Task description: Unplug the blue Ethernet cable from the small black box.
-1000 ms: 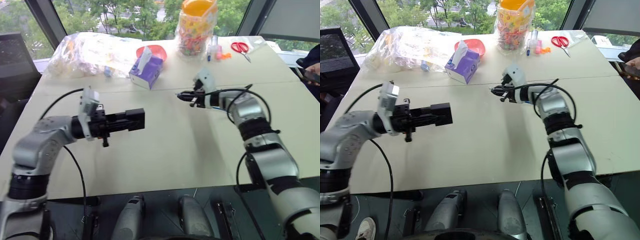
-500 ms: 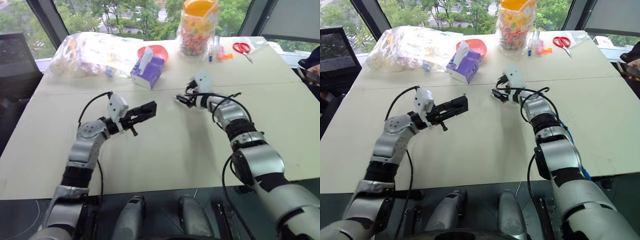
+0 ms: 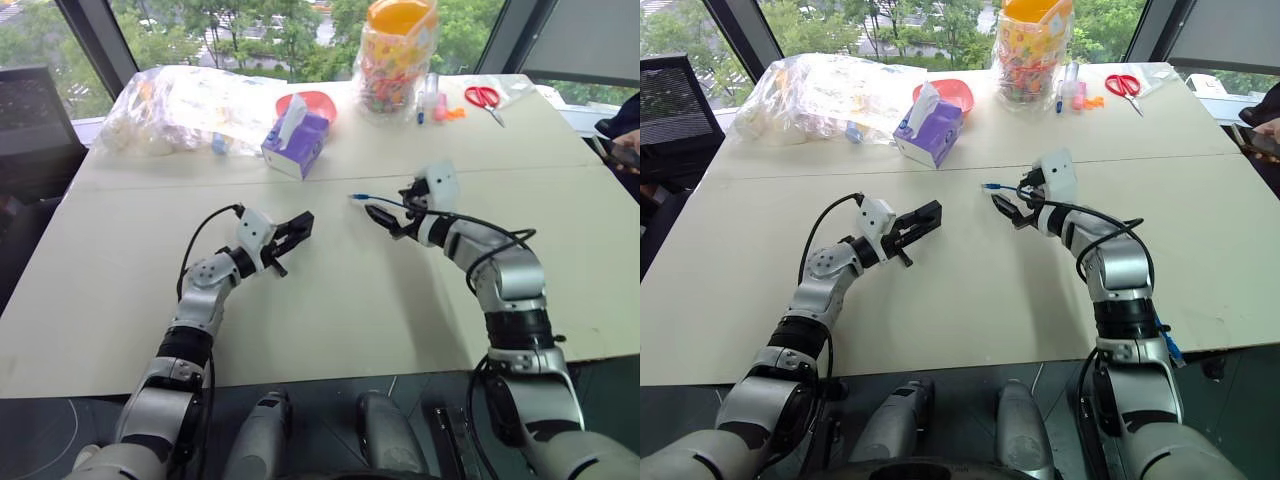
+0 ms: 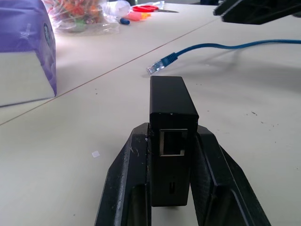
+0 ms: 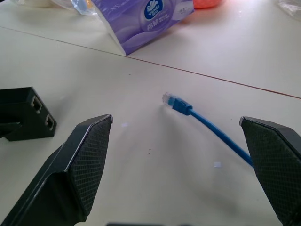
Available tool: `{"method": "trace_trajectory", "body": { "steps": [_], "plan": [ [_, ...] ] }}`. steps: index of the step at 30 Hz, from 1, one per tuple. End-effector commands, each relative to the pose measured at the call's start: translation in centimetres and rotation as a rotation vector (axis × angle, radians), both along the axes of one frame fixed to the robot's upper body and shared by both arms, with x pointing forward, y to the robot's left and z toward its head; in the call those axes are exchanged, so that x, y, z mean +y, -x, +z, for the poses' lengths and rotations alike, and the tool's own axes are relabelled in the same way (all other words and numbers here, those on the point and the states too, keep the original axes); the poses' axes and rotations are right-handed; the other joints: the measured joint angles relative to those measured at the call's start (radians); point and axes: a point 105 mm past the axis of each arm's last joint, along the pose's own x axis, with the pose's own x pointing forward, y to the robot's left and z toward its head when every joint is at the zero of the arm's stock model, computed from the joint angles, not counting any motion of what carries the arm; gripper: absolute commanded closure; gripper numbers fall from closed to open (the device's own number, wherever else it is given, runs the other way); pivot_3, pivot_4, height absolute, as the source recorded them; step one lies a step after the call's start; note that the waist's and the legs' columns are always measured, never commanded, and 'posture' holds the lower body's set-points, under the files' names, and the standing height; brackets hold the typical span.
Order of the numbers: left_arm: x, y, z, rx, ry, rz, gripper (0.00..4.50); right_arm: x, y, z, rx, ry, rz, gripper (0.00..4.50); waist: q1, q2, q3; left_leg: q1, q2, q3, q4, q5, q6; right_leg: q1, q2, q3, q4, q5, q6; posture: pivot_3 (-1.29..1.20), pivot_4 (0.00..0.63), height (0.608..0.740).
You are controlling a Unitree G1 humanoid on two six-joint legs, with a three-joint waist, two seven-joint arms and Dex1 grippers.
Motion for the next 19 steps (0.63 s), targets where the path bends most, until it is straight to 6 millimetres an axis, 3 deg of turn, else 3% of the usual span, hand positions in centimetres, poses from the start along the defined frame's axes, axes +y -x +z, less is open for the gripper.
{"method": "trace_trajectory", "body": {
  "steps": [1, 6, 8, 15, 19],
  "plan": [
    [1.1, -0.1, -0.3, 0.016, 0.021, 0.024, 2.26, 0.7, 1.2, 0.9, -0.027, -0.014, 0.024, 0.00, 0.000, 0.000, 0.000, 0.000, 0.000, 0.000, 0.000, 0.000, 0.000, 0.000, 0.000, 0.000, 0.000, 0.000, 0.000, 0.00, 0.150, 0.728],
    [2.9, 0.7, -1.0, 0.055, 0.016, 0.050, 0.49, 0.7, 2.4, 0.5, -0.005, -0.005, 0.065, 0.00, -0.004, 0.000, 0.000, 0.000, 0.000, 0.000, 0.000, 0.000, 0.000, 0.000, 0.000, 0.000, 0.000, 0.000, 0.000, 0.00, 0.150, 0.728],
    [3.9, 1.2, -0.9, 0.055, 0.004, 0.069, 0.01, 0.3, 2.9, 0.0, 0.005, 0.025, 0.080, 0.00, -0.004, 0.000, 0.000, 0.000, 0.000, 0.000, 0.000, 0.000, 0.000, 0.000, 0.000, 0.000, 0.000, 0.000, 0.000, 0.00, 0.150, 0.728],
    [7.6, 3.8, 1.3, 0.046, 0.028, 0.167, 0.01, -1.6, 4.2, -0.8, -0.009, 0.032, 0.086, 0.00, 0.000, 0.000, 0.000, 0.000, 0.001, 0.000, 0.000, -0.001, 0.001, -0.001, 0.000, 0.000, -0.001, -0.002, -0.004, 0.00, 0.150, 0.728],
    [8.6, 5.3, 1.5, 0.076, 0.031, 0.202, 0.01, -0.9, 5.5, -0.9, -0.030, -0.048, 0.139, 0.00, 0.006, 0.000, 0.000, 0.000, 0.001, 0.000, 0.000, -0.001, 0.000, 0.001, -0.001, 0.000, -0.002, -0.002, -0.005, 0.00, 0.150, 0.728]
  ]
}}
